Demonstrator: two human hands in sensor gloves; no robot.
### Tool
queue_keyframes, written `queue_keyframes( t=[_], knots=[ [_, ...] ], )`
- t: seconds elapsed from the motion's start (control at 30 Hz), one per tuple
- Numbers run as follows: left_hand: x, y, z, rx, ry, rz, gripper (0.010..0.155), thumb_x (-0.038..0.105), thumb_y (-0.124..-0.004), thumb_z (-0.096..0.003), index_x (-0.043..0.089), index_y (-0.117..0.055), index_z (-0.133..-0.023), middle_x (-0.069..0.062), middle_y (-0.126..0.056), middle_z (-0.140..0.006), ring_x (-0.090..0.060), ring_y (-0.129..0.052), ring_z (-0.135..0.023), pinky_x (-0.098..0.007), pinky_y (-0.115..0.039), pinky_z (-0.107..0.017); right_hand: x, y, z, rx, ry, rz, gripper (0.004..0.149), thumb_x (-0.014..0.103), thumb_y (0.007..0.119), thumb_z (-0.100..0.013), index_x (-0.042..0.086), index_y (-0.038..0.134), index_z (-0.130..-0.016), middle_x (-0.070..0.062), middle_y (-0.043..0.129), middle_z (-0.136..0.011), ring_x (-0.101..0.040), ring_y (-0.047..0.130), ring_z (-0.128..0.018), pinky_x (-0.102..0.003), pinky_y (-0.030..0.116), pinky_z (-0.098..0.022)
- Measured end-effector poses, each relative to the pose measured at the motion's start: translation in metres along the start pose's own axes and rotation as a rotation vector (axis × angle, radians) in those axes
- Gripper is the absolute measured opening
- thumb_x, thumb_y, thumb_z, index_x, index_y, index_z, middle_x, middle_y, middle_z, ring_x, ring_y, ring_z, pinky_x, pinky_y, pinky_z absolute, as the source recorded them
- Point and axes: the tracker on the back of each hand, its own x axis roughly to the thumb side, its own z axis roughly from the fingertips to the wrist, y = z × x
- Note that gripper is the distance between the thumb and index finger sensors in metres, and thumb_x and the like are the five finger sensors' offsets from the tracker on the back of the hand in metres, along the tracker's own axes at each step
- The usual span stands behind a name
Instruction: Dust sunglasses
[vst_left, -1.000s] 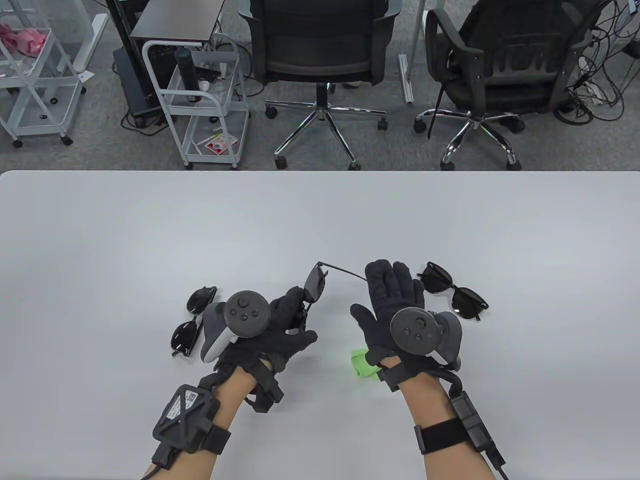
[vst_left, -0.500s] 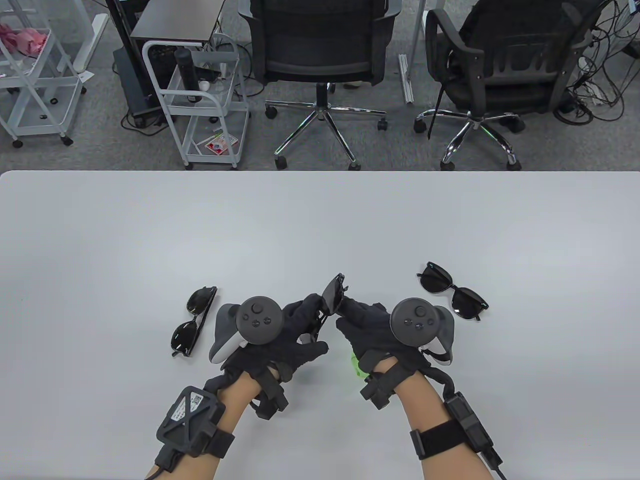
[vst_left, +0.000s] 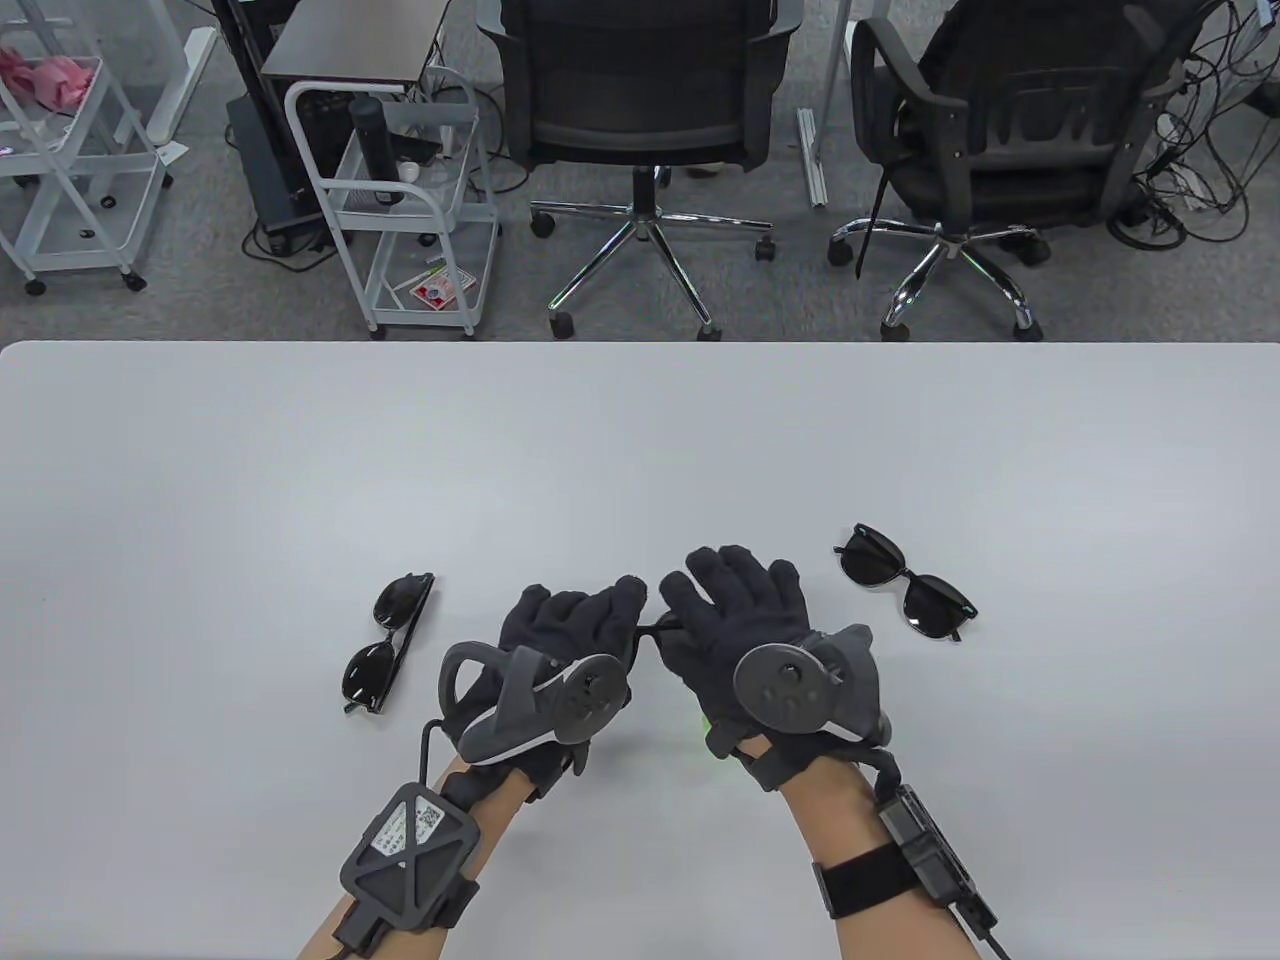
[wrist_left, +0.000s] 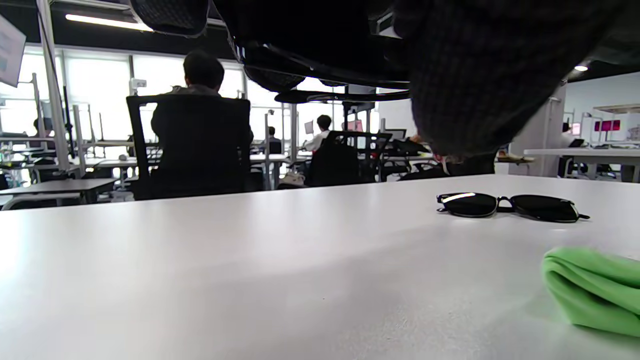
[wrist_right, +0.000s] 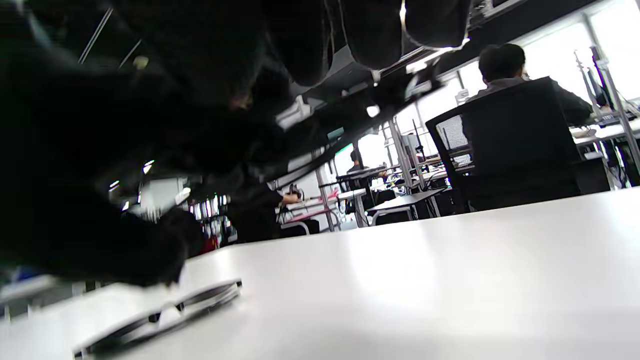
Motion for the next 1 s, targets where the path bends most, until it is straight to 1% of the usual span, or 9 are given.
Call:
queue_keyframes(
  t=[0.07, 0.13, 0.33, 0.43, 0.5, 0.6, 0.7, 0.83, 1.0],
  knots=[
    [0.004, 0.003, 0.001, 0.028, -0.015, -0.005, 0.101, 0.056, -0.096, -0.0283, 0.032, -0.037, -0.106, 0.017, -0.067, -0.108, -0.017, -0.079, -0.096, -0.054, -0.057, -0.077, 0.007, 0.002, -0.002, 0.008, -0.026, 0.080, 0.065, 0.044, 0.090, -0.041, 0.010, 0.078, -0.094, -0.018, 0.069, -0.106, -0.049, 0.066, -0.096, -0.073, 0.047, -0.063],
    [0.006, 0.004, 0.003, 0.050, -0.027, -0.026, 0.102, 0.057, -0.096, -0.0281, 0.031, -0.036, -0.106, 0.016, -0.068, -0.107, -0.017, -0.080, -0.094, -0.054, -0.058, -0.077, 0.011, 0.003, -0.003, 0.001, -0.027, 0.120, 0.061, 0.043, 0.092, -0.040, 0.011, 0.082, -0.091, -0.017, 0.075, -0.103, -0.048, 0.072, -0.094, -0.073, 0.049, -0.062],
    [0.012, 0.001, 0.003, 0.051, -0.045, -0.044, 0.103, 0.059, -0.095, -0.0272, 0.029, -0.036, -0.106, 0.014, -0.070, -0.106, -0.016, -0.083, -0.093, -0.054, -0.060, -0.077, 0.015, 0.006, -0.009, -0.005, 0.005, 0.107, 0.046, 0.035, 0.096, -0.039, 0.013, 0.093, -0.078, -0.013, 0.090, -0.091, -0.043, 0.085, -0.087, -0.071, 0.054, -0.062],
    [0.007, 0.001, 0.000, 0.029, 0.005, -0.045, 0.105, 0.061, -0.092, -0.0279, 0.029, -0.031, -0.107, 0.013, -0.062, -0.110, -0.018, -0.076, -0.100, -0.055, -0.056, -0.078, 0.008, 0.007, -0.019, -0.005, 0.082, 0.034, 0.042, 0.033, 0.097, -0.038, 0.016, 0.095, -0.076, -0.011, 0.092, -0.089, -0.042, 0.086, -0.086, -0.071, 0.055, -0.062],
    [-0.004, 0.002, -0.001, -0.009, 0.076, -0.029, 0.108, 0.063, -0.089, -0.0287, 0.026, -0.024, -0.107, 0.009, -0.052, -0.114, -0.023, -0.067, -0.105, -0.057, -0.052, -0.078, 0.001, 0.010, -0.027, 0.017, 0.119, 0.048, 0.041, 0.034, 0.097, -0.038, 0.017, 0.095, -0.076, -0.010, 0.093, -0.089, -0.041, 0.087, -0.086, -0.070, 0.055, -0.063],
    [-0.024, 0.004, 0.000, 0.017, 0.164, 0.020, 0.106, 0.063, -0.088, -0.0296, 0.026, -0.025, -0.107, 0.008, -0.052, -0.114, -0.025, -0.066, -0.106, -0.057, -0.051, -0.077, -0.016, 0.017, -0.040, 0.050, 0.166, 0.110, 0.041, 0.033, 0.097, -0.038, 0.018, 0.096, -0.076, -0.010, 0.093, -0.089, -0.042, 0.086, -0.086, -0.070, 0.055, -0.062],
    [-0.039, 0.003, 0.001, -0.014, 0.232, 0.061, 0.105, 0.063, -0.086, -0.0305, 0.026, -0.025, -0.107, 0.006, -0.051, -0.115, -0.026, -0.065, -0.106, -0.058, -0.051, -0.077, -0.037, 0.029, -0.052, 0.084, 0.237, 0.139, 0.041, 0.033, 0.098, -0.037, 0.019, 0.096, -0.075, -0.010, 0.094, -0.088, -0.042, 0.086, -0.085, -0.070, 0.055, -0.062],
    [-0.049, -0.002, 0.000, -0.056, 0.266, 0.095, 0.105, 0.063, -0.086, -0.0309, 0.026, -0.026, -0.108, 0.005, -0.050, -0.115, -0.027, -0.064, -0.107, -0.059, -0.050, -0.077, -0.065, 0.053, -0.063, 0.147, 0.321, 0.151, 0.040, 0.033, 0.098, -0.036, 0.019, 0.097, -0.073, -0.010, 0.094, -0.087, -0.042, 0.087, -0.085, -0.070, 0.055, -0.061],
    [-0.051, -0.007, -0.002, -0.081, 0.266, 0.094, 0.104, 0.063, -0.086, -0.0308, 0.026, -0.027, -0.108, 0.005, -0.050, -0.115, -0.027, -0.064, -0.107, -0.059, -0.051, -0.077, -0.083, 0.074, -0.066, 0.227, 0.367, 0.178, 0.040, 0.033, 0.099, -0.035, 0.019, 0.099, -0.072, -0.011, 0.095, -0.086, -0.043, 0.086, -0.084, -0.070, 0.054, -0.061]
  ],
)
